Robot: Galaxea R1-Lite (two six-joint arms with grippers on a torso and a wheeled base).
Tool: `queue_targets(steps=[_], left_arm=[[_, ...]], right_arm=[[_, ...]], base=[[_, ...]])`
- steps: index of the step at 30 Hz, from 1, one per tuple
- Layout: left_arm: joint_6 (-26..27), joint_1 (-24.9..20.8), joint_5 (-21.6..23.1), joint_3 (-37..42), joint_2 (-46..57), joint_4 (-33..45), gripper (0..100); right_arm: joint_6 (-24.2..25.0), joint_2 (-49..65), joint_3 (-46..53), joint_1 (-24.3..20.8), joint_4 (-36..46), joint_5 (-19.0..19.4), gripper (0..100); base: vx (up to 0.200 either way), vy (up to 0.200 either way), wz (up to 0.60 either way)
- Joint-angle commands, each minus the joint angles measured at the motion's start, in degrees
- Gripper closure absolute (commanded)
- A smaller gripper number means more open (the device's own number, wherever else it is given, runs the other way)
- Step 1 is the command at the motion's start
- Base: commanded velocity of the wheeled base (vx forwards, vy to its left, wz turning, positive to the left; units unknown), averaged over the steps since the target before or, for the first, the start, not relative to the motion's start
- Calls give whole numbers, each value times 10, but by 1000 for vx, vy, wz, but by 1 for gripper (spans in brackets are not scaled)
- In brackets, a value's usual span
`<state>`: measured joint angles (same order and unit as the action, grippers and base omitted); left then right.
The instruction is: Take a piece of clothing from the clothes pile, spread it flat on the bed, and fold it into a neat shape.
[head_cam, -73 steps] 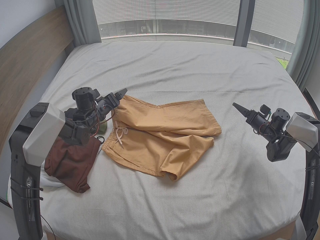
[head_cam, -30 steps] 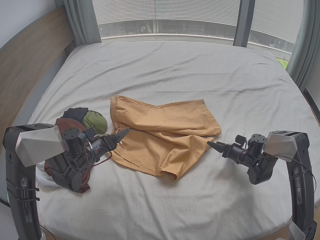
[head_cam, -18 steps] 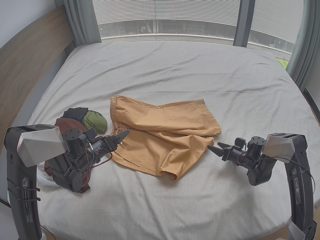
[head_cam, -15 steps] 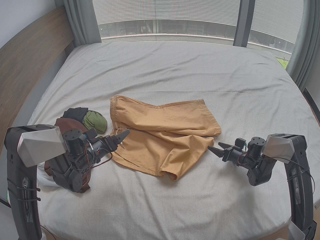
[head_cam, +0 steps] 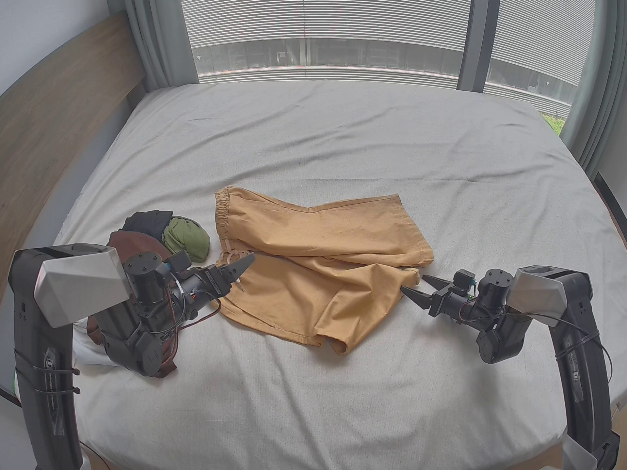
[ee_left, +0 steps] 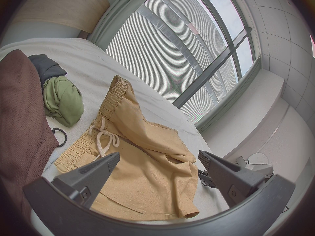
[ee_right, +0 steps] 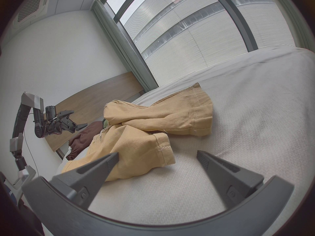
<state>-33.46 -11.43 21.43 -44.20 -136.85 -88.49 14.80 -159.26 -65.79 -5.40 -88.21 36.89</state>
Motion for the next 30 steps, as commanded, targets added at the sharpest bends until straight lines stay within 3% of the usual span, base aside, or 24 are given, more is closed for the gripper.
queue_targets(steps=[1, 17, 24, 30], left_arm=[[-2, -2, 0, 0, -1, 0, 0], [-1, -7, -1, 3, -2, 0, 0], [-1, -8, -1, 3, -1, 0, 0], [-1, -8, -2, 3, -1, 0, 0]], right_arm=[[1, -7, -11, -4, 1, 0, 100], [1, 4, 1, -2, -1, 0, 100], [-1, 94, 126, 4, 0, 5, 100], [-1, 143, 164, 15, 12, 5, 100]], base=[[0, 0, 0], [0, 0, 0], [0, 0, 0], [0, 0, 0]])
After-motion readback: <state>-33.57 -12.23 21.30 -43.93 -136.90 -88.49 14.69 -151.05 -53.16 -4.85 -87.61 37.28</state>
